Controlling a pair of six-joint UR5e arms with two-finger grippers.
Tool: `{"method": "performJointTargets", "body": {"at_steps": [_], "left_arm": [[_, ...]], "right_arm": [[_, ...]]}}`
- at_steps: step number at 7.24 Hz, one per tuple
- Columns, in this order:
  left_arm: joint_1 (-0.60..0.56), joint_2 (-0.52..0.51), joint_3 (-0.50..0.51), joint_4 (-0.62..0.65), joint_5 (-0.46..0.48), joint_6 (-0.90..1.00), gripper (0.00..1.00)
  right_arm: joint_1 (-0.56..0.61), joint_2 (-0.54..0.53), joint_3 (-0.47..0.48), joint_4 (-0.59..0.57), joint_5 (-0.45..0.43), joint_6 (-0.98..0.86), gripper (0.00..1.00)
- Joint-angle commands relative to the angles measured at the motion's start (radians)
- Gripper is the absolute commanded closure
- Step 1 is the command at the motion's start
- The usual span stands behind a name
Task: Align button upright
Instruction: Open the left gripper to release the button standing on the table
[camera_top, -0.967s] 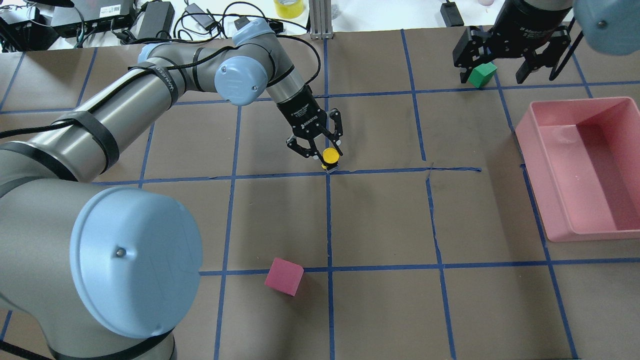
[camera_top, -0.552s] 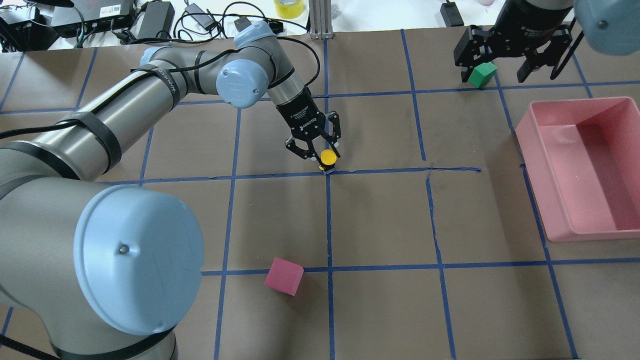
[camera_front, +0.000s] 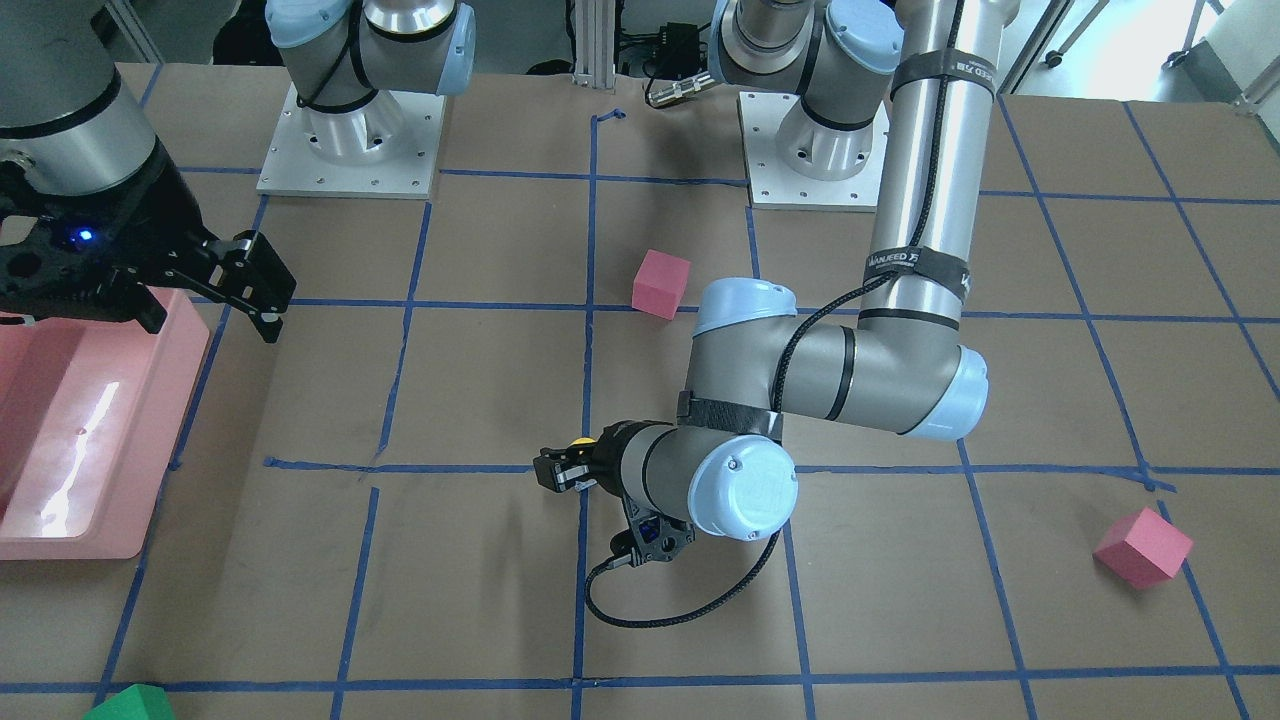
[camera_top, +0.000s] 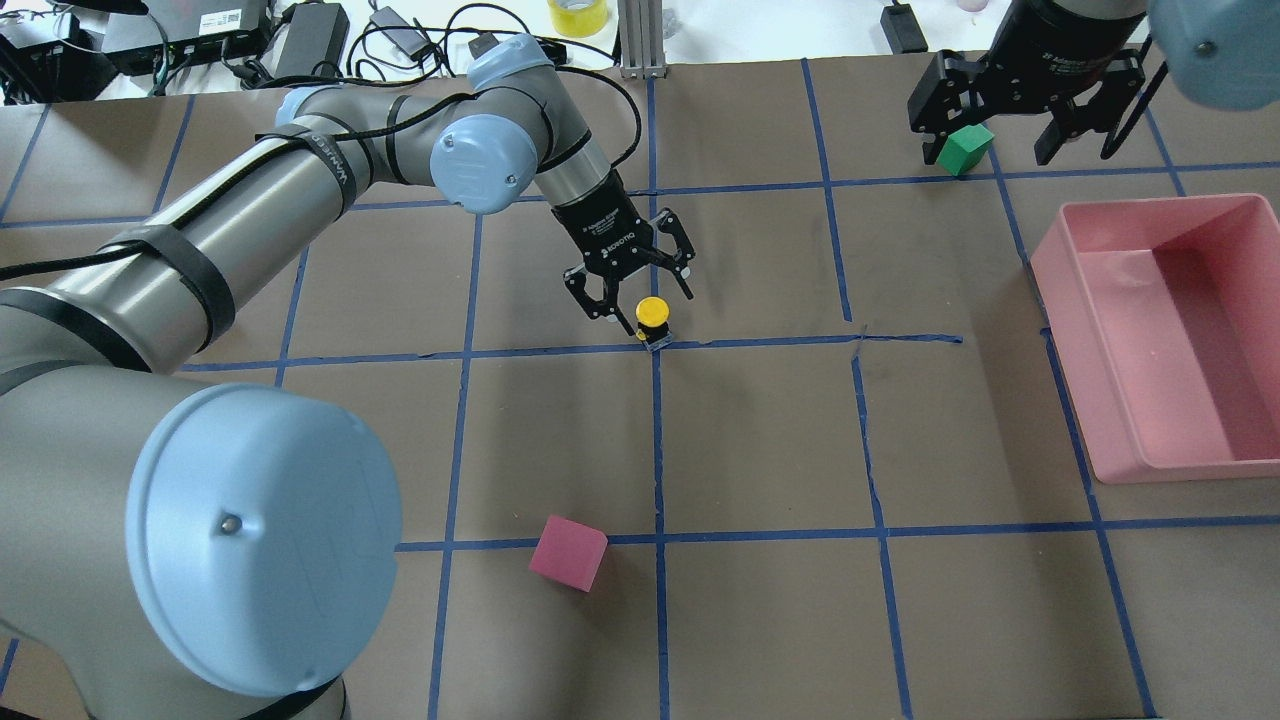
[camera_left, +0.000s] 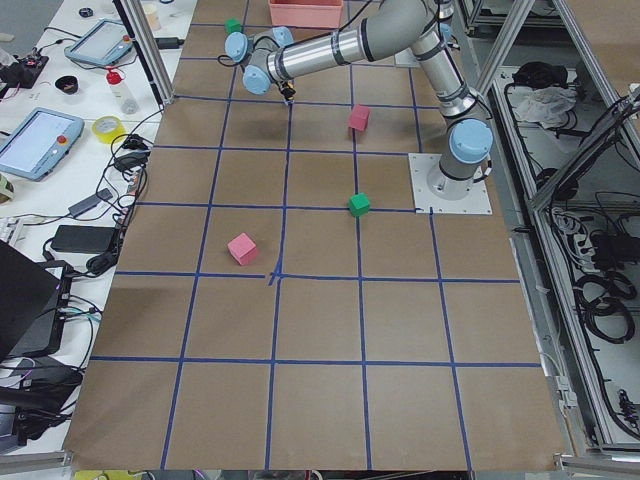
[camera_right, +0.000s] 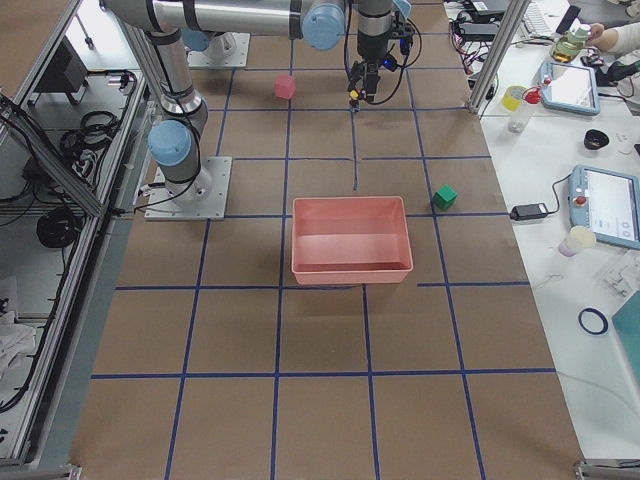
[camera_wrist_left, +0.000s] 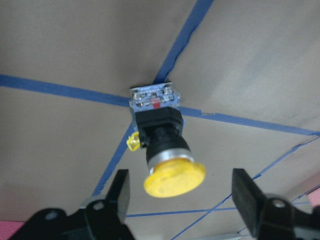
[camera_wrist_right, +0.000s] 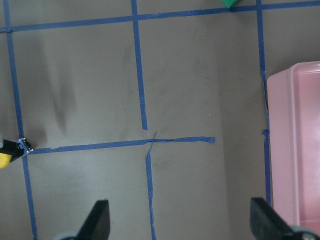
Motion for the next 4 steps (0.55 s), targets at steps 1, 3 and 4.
{"method": "performJointTargets", "body": {"at_steps": [1,3,4], "left_arm": [[0.005,0.088,0.008,-0.02,0.121,0.019,0.0],[0.027,0.253,-0.007,-0.106,0.214,0.234,0.0],[0.037,0.331,-0.006,-0.151,0.261,0.276,0.0]], "right_arm": [[0.001,0.0,0.0,0.004,0.0,0.0,0.0],[0.0,0.001,0.002,-0.002,0.0,-0.005,0.0],[0.0,0.001,0.0,-0.005,0.0,-0.005,0.0]]}}
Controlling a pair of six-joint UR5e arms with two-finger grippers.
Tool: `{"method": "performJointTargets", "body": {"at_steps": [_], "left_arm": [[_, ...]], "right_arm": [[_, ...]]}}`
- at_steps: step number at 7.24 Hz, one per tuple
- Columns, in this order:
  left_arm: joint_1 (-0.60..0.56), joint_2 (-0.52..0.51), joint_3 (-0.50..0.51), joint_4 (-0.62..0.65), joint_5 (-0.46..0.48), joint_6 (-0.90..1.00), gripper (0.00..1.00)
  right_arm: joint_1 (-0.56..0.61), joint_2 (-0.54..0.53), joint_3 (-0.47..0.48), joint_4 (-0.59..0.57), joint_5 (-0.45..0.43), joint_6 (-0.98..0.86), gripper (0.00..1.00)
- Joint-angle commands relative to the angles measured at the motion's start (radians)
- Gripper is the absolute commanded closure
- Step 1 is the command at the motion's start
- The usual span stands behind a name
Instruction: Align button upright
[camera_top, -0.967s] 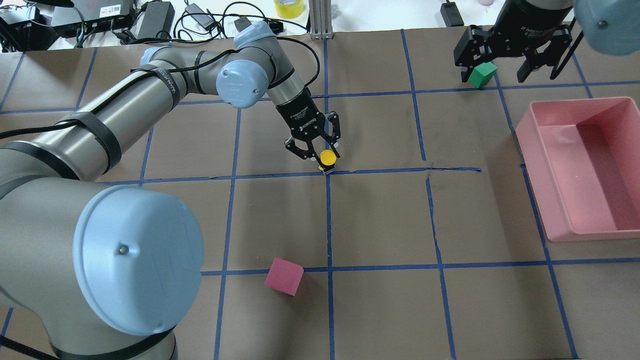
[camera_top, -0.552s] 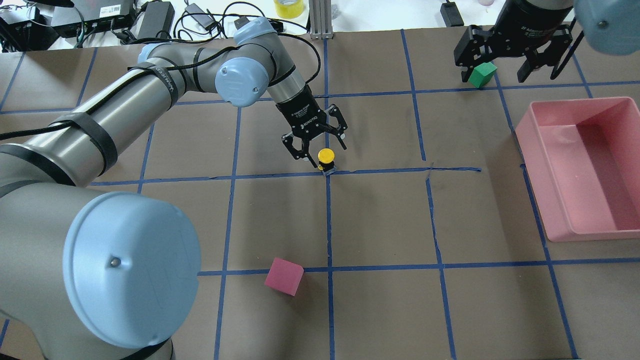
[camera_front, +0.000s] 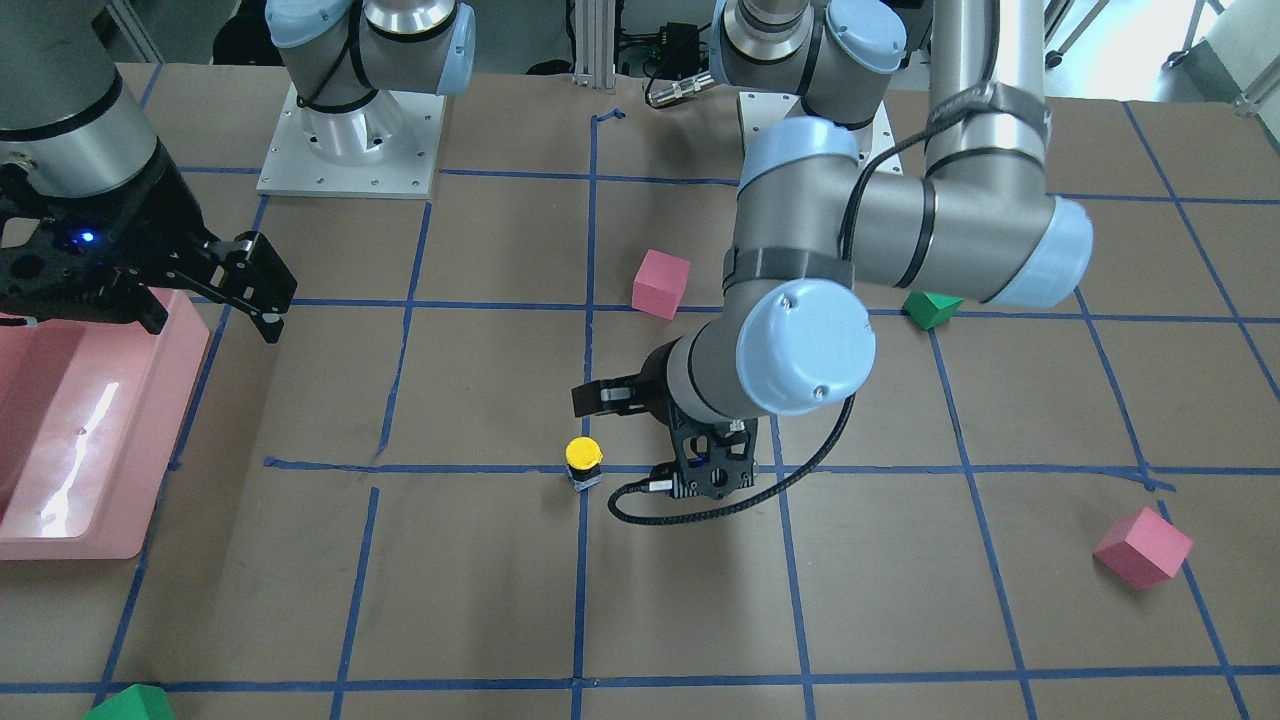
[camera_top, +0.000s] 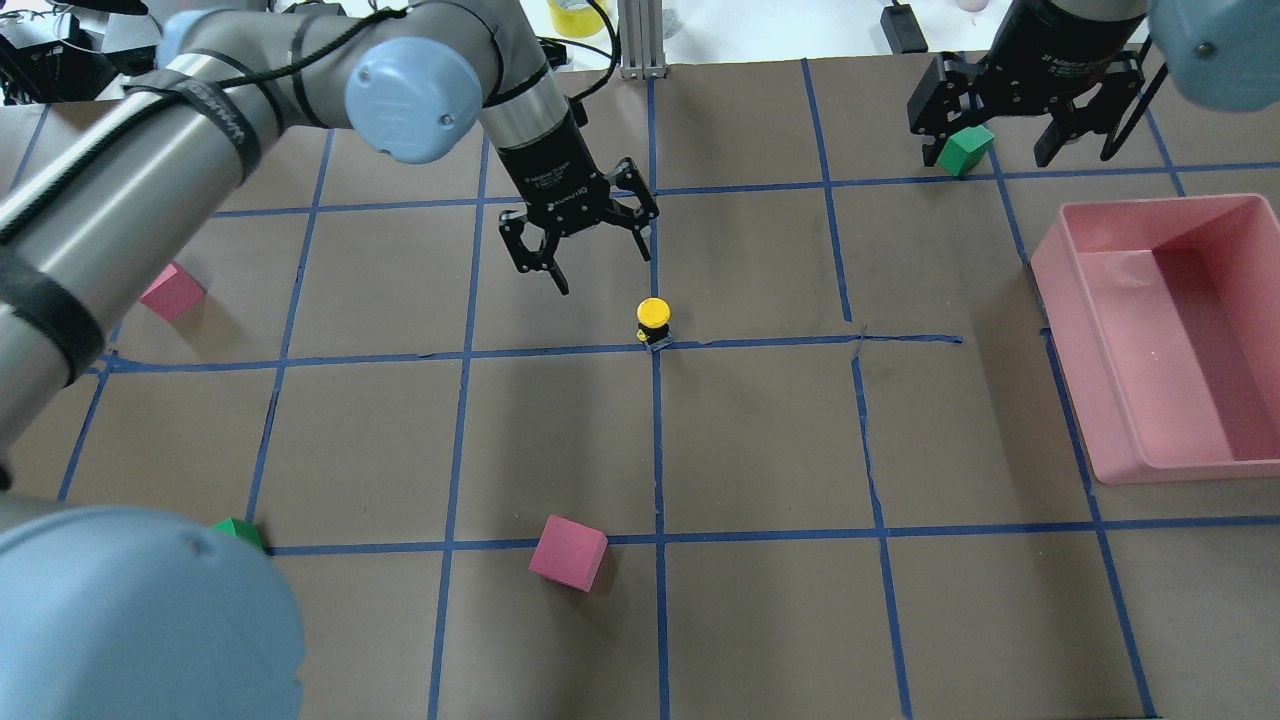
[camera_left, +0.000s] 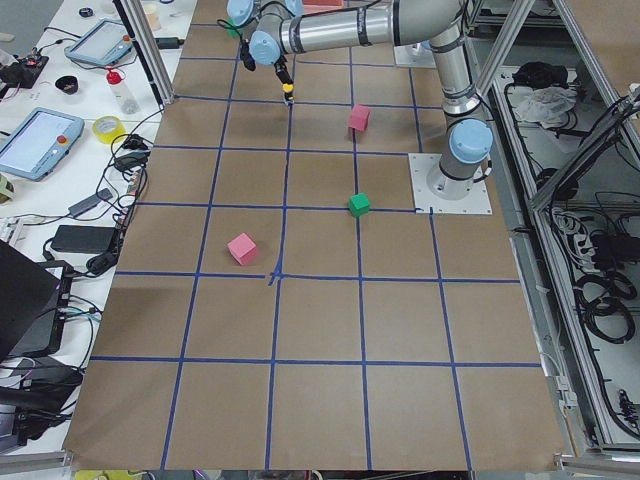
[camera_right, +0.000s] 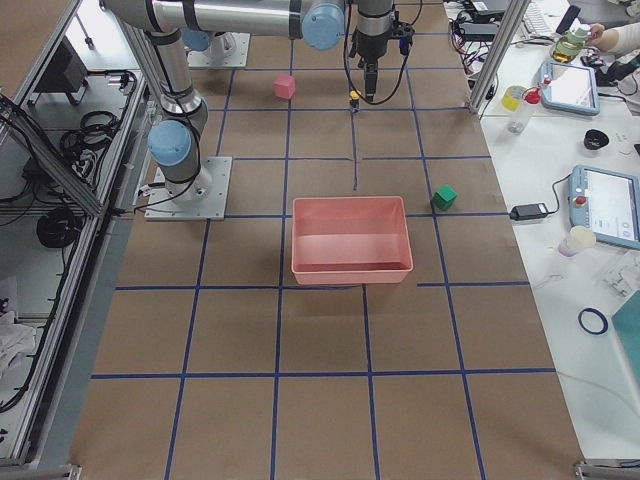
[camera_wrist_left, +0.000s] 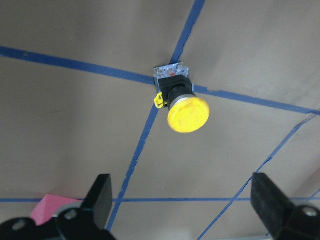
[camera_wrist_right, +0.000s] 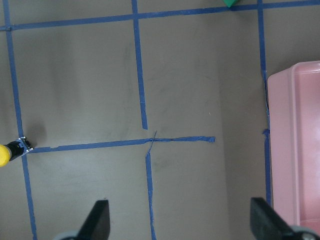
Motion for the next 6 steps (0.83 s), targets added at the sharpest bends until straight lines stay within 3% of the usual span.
{"method": "performJointTargets", "body": {"at_steps": [1,2,4,6], "left_arm": [[0.029,0.173,0.002,-0.11,0.116,0.108,0.0],[0.032,0.24,-0.002,-0.122,0.189,0.139,0.0],[0.032,0.339,-0.068,-0.107,0.237,0.224,0.0],[0.043,0.387,-0.216,0.137,0.313,0.248,0.0]], "right_arm": [[-0.002,0.001,-0.001,-0.002,-0.002,-0.001,0.0],[-0.002,-0.001,-0.001,-0.005,-0.002,-0.001,0.0],[0.001,-0.001,-0.002,-0.005,0.006,0.0,0.0],[0.001,-0.002,-0.003,-0.014,0.0,0.006,0.0]]}}
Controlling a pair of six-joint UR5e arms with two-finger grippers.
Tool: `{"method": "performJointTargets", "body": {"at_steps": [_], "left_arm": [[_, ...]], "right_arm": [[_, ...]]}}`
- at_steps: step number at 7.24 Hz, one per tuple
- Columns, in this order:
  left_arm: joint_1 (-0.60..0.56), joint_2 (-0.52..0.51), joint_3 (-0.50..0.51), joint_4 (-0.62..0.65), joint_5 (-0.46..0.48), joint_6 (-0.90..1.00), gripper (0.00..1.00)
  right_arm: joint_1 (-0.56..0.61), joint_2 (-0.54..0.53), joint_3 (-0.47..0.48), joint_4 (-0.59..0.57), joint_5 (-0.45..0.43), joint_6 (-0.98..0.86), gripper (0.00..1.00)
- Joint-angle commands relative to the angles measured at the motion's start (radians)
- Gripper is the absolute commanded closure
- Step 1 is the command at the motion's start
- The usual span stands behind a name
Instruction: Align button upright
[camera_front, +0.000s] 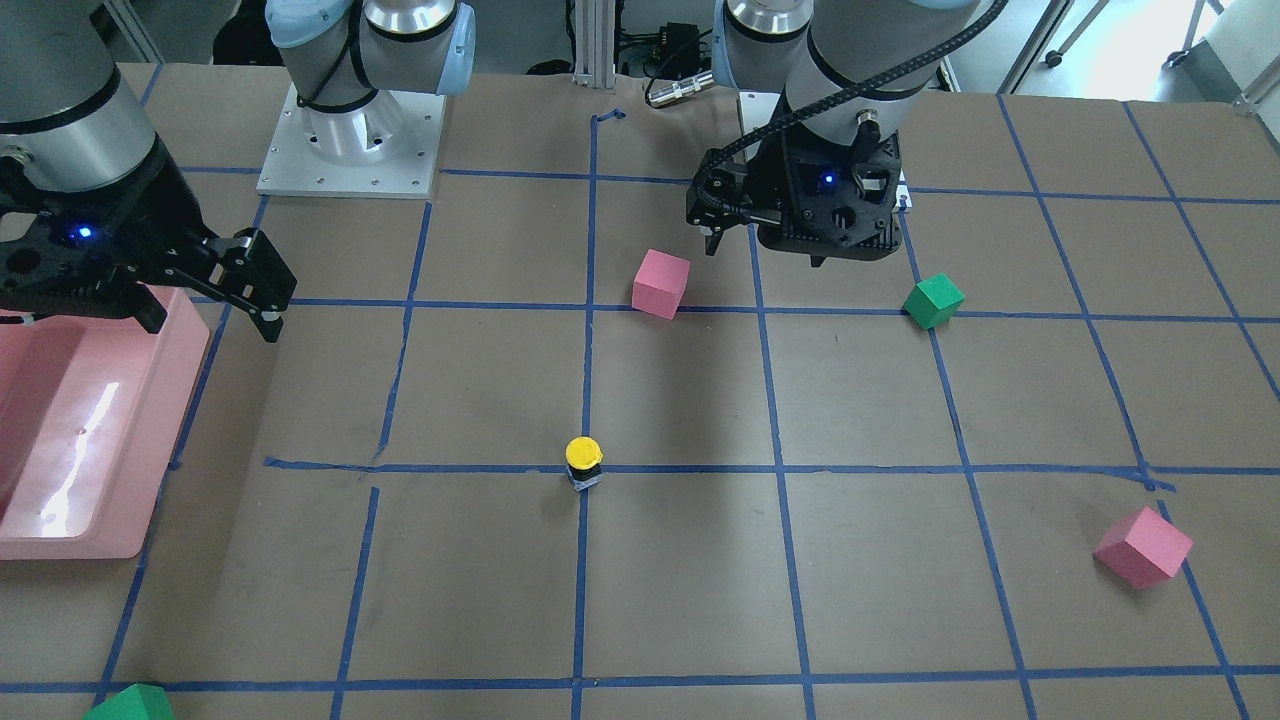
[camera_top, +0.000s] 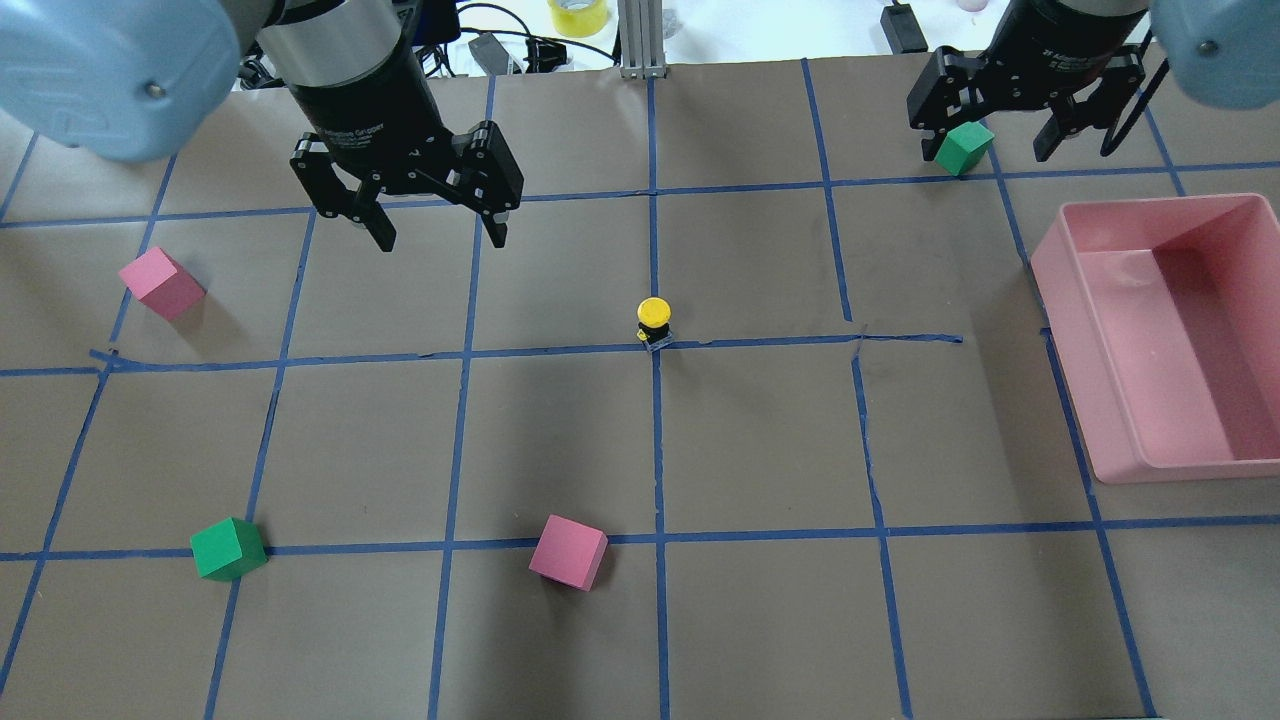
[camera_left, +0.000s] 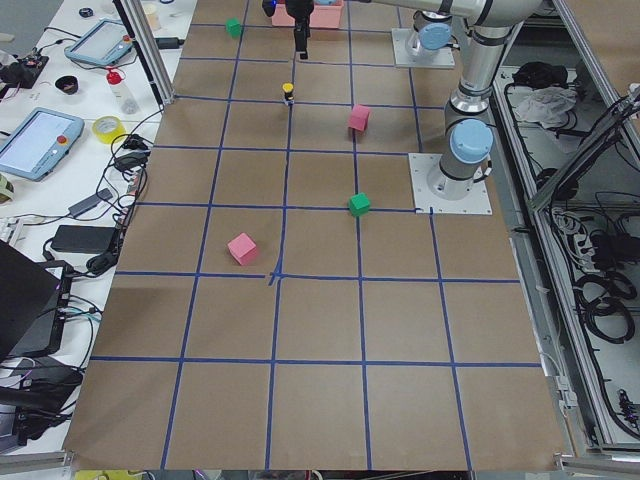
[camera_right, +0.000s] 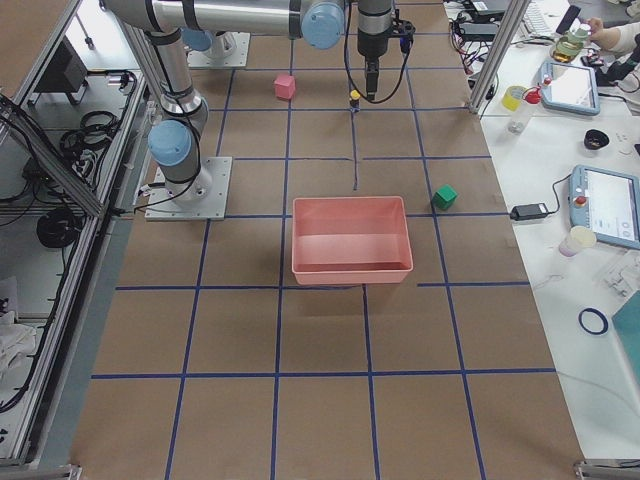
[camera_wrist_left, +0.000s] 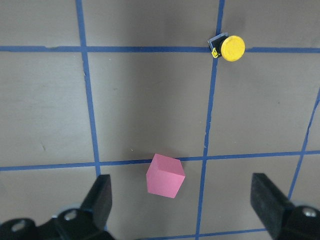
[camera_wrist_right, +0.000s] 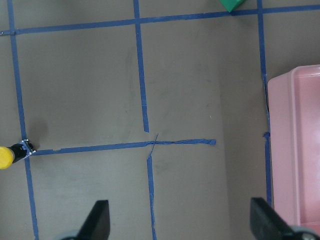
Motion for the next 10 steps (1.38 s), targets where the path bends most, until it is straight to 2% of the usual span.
{"method": "performJointTargets", "body": {"at_steps": [1,2,5,8,10], "left_arm": [[0.006,0.048,-0.105,0.213,0.044,0.061,0.0],[0.012,0.051,-0.092,0.212,0.053,0.069,0.0],[0.1,0.059,-0.049,0.094,0.038,0.075,0.0],[0.1,0.067,-0.061,0.092,0.041,0.079,0.0],[0.103,0.067,-0.061,0.092,0.041,0.084,0.0]], "right_arm": [[0.0,0.003,0.001,-0.006,-0.062,0.003,0.0],[0.002,0.005,-0.002,0.0,-0.091,0.012,0.0],[0.003,0.011,0.002,-0.004,-0.092,0.003,0.0],[0.003,0.028,0.005,-0.004,-0.092,0.011,0.0],[0.003,0.028,0.051,-0.001,-0.092,0.009,0.0]]}}
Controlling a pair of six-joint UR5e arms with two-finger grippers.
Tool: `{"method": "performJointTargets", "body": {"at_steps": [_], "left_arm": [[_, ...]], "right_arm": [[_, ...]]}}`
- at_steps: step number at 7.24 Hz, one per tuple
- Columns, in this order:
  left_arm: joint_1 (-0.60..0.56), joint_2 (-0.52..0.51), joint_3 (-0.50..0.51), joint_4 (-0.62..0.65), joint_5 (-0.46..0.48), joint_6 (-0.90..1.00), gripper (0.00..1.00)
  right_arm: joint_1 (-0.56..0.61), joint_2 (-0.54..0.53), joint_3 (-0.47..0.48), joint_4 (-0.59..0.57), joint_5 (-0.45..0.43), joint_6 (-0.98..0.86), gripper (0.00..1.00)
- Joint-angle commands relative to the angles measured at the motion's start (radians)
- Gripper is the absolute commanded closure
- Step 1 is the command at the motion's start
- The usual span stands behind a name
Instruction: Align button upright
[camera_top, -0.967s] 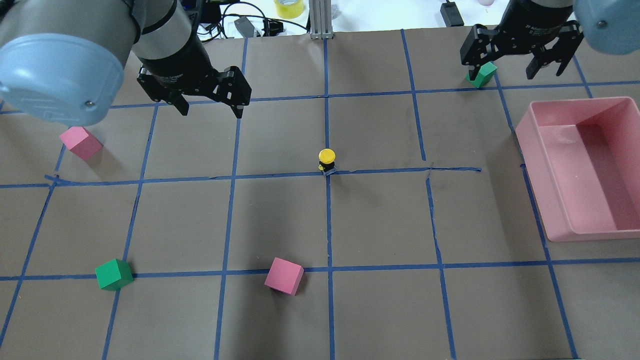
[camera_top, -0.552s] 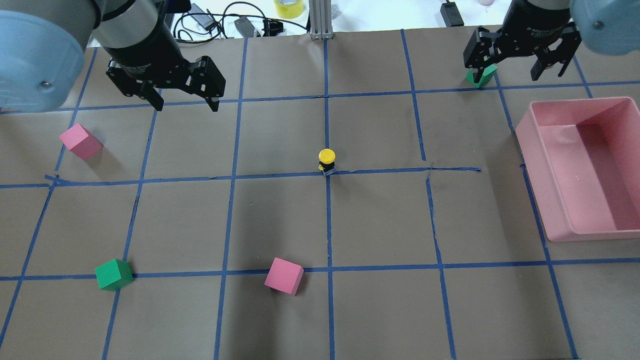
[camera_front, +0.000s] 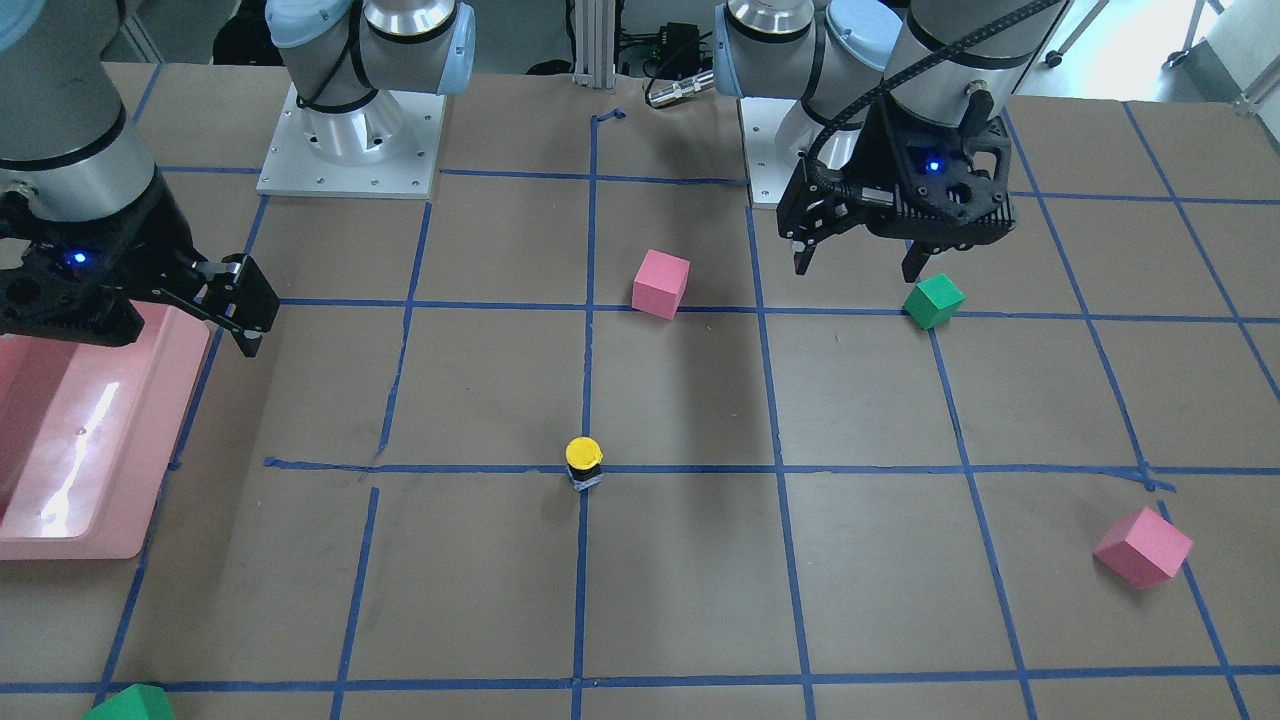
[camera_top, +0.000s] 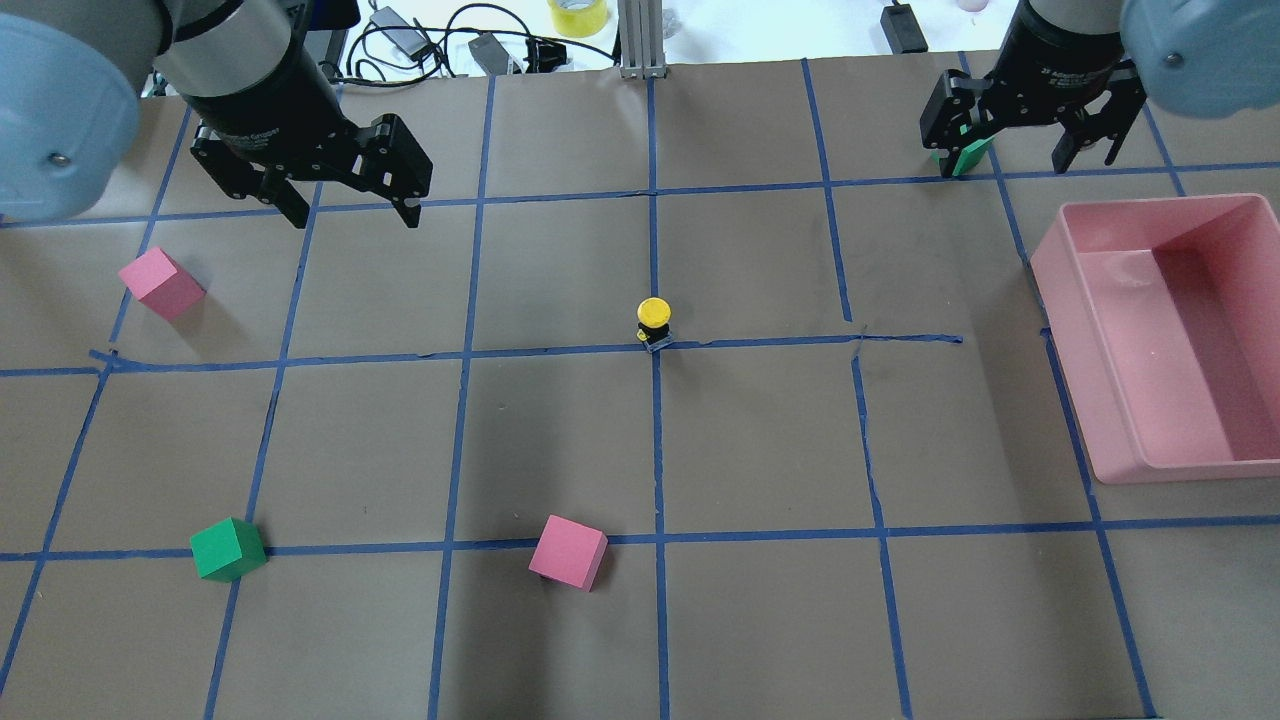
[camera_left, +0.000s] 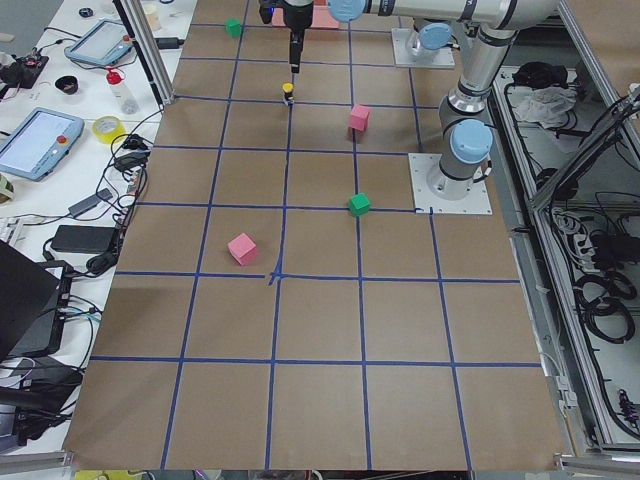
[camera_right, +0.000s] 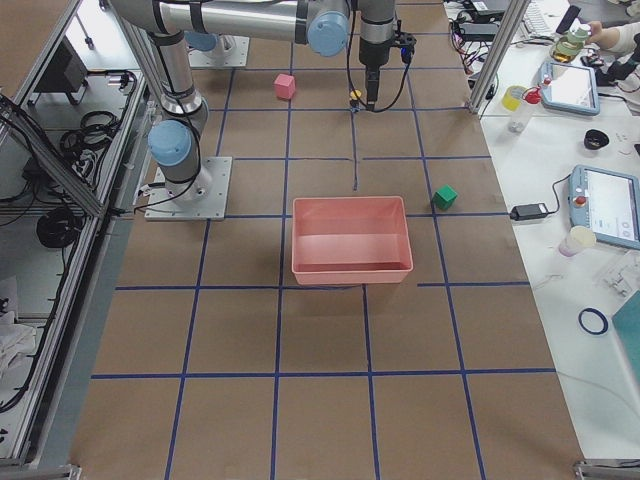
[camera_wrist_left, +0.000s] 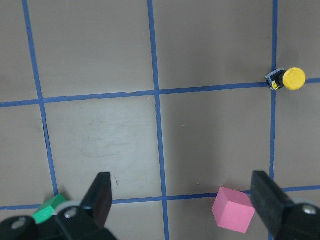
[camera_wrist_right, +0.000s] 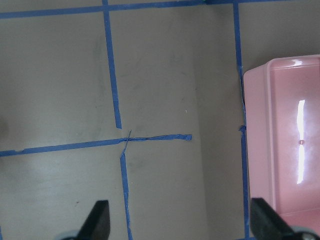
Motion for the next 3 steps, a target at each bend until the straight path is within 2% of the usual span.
{"method": "performJointTargets", "body": {"at_steps": [1,3], "left_arm": [[0.007,-0.001,0.001,0.0,-0.004,0.002,0.0],[0.007,-0.001,-0.002,0.0,-0.004,0.002,0.0]], "right_arm": [[0.0,0.001,0.034,0.008,-0.012,-0.016,0.0],[0.035,-0.015,0.02,0.053,0.002,-0.007,0.0]]}}
